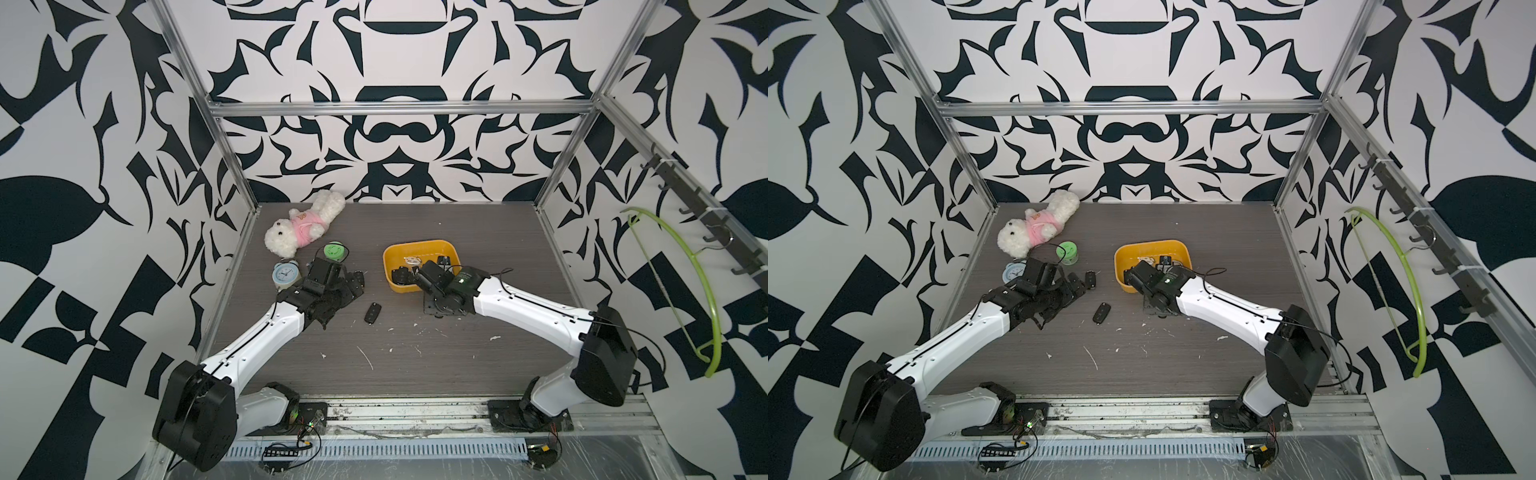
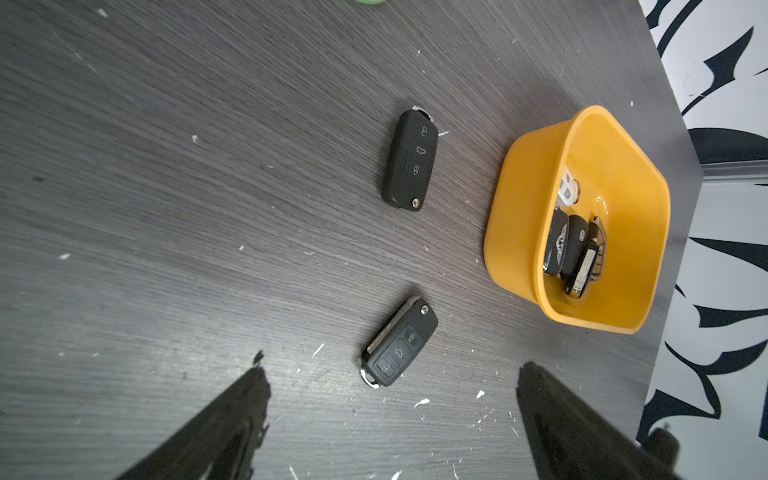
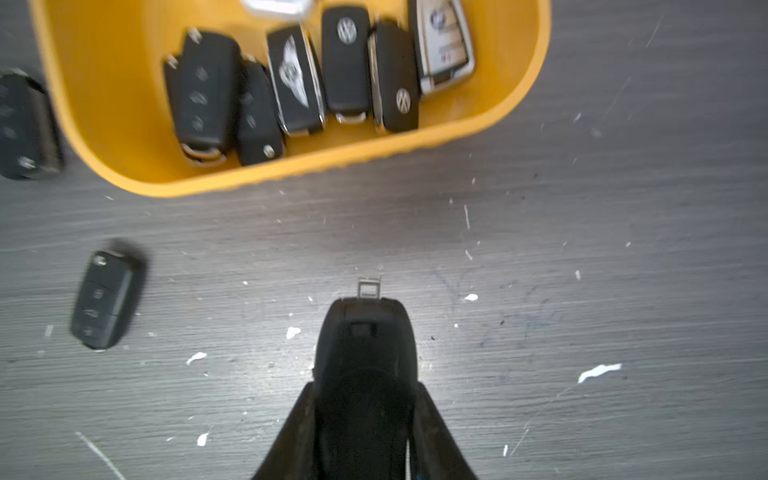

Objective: Place the car key into the storage box
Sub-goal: Pick up the car key from the center of the board, then place the car key in the storage box.

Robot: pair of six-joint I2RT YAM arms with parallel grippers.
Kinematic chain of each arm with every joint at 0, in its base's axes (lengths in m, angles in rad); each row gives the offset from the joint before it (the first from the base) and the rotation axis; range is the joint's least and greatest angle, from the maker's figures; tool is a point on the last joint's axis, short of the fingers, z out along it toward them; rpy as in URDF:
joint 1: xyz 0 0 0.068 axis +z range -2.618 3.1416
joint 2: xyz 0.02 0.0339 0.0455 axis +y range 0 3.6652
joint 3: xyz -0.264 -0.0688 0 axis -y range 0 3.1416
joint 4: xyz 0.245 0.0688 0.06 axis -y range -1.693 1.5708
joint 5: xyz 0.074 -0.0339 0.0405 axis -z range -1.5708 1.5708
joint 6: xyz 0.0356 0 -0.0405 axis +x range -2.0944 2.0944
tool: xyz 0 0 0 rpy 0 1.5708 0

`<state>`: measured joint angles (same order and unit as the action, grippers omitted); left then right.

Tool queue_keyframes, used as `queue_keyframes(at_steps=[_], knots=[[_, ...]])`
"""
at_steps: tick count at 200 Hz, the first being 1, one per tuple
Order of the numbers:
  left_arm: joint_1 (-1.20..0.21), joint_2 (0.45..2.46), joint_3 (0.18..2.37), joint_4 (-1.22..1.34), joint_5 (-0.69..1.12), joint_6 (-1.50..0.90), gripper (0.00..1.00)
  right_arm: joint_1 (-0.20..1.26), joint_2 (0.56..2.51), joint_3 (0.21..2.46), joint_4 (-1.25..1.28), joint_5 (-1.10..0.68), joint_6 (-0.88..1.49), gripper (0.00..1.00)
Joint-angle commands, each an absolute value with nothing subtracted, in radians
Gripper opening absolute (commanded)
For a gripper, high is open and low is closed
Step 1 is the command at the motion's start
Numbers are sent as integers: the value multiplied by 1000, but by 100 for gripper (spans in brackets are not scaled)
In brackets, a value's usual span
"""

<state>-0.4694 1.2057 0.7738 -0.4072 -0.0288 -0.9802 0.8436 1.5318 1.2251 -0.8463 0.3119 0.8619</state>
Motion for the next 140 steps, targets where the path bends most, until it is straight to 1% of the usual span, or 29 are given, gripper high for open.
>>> queue_keyframes(at_steps=[1, 38, 72, 96, 138, 140], knots=[[-465, 1213, 779, -406, -26, -983, 99, 825, 1510, 1311, -873, 378, 785, 22], [-465, 1204, 773, -405, -24, -989, 99, 755, 1568, 1393, -820, 358, 640, 23], [-465, 1202, 764, -402, -17, -994, 99, 660, 1668, 1474, -758, 287, 503, 23], [-465, 1201, 761, -401, -14, -996, 99, 604, 1763, 1540, -745, 245, 451, 23], [-465, 1194, 752, -402, -18, -996, 99, 547, 1908, 1611, -722, 196, 407, 23], [-465, 1194, 751, -403, -18, -996, 99, 544, 1914, 1614, -722, 168, 407, 23]])
